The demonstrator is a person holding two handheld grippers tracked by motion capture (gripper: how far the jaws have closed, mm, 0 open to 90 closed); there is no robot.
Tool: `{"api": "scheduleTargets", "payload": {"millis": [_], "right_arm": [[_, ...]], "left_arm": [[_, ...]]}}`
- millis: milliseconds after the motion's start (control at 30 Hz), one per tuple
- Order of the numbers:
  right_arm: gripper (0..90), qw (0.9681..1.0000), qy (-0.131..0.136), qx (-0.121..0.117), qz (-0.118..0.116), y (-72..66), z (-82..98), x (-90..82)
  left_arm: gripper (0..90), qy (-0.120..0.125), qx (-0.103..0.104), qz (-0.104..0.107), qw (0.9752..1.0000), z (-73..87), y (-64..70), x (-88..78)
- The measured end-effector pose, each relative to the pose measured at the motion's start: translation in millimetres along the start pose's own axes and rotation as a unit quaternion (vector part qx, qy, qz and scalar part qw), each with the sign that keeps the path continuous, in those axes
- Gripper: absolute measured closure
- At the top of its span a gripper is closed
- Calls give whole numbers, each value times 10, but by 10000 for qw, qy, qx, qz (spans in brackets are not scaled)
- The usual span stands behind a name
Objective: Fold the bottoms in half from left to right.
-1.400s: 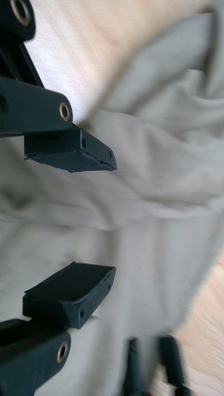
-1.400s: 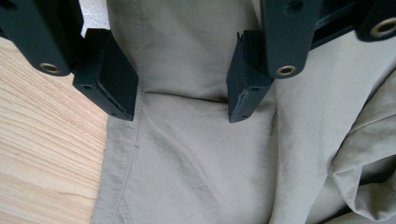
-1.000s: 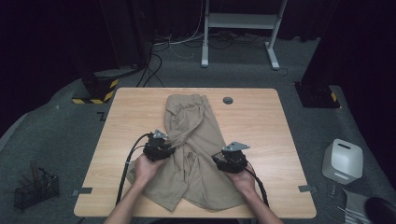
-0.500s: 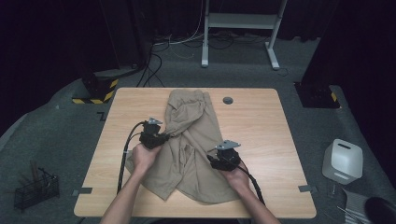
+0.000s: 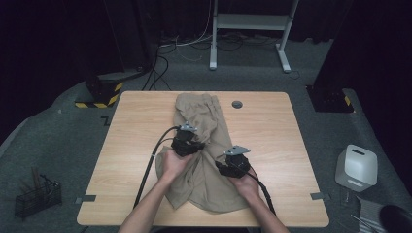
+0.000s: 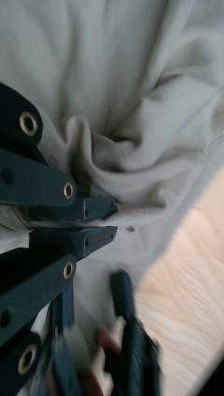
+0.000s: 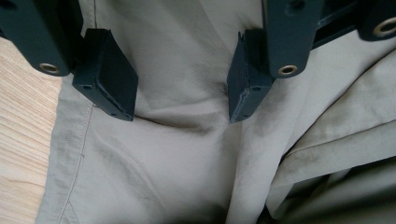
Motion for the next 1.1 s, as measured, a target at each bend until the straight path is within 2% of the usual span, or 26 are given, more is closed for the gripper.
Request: {"api": "scheduleTargets", "payload": {"millis": [133,233,300,400,433,500,567,633,733,833,900,967,1033,1100], "right_arm": [[425,10000,-1,2,5,2,0,1],[425,10000,-9,3,2,2,0,0],[420,10000,-10,-16,-21,3,-1,1],[424,10000,-36,1,-74,12,-5,-3],[425,9999,-57,34,-114,13,-6,-13],[426,9998,-59,99,-156,11,-15,-46],[426,9999,8,57,-157,1,-44,-128],[426,9998,86,49,-197,-23,-75,-232],[427,9995,190,37,-262,-57,-78,-333],[428,9995,177,-16,-278,-96,-20,-378],[428,9996,90,-53,-265,-116,41,-377],[428,9995,19,-50,-299,-139,97,-376],[430,9995,-43,-82,-303,-163,144,-368],[432,9994,-119,-138,-285,-183,179,-334]], "left_arm": [[860,-470,185,-150,9986,147,9,288],[806,-441,132,-86,9989,162,23,285],[712,-380,197,-141,9990,146,41,205],[583,-85,237,-265,9993,96,42,-22],[545,22,212,-284,9994,85,33,-84],[511,276,18,-225,9994,80,-1,-264],[474,381,-93,-301,9988,120,-78,-449],[435,320,-170,-487,9982,206,-178,-567],[382,167,-355,-737,9965,377,-332,-651],[351,-88,-630,-719,9954,586,-465,-647],[344,-225,-696,-761,9944,692,-518,-609],[344,-292,-711,-761,9941,748,-530,-558],[345,-352,-667,-849,9935,770,-530,-490],[346,-376,-512,-1010,9929,772,-547,-421]]}}
Point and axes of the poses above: each handheld gripper's, and its own axes: x roughly forward along the jaws, z roughly out of its underside, y roughly to its right, the point moved 8 cm from there along x, roughly forward along the jaws, and after that the axes turned 2 degrees about -x, right-handed, at the moved point
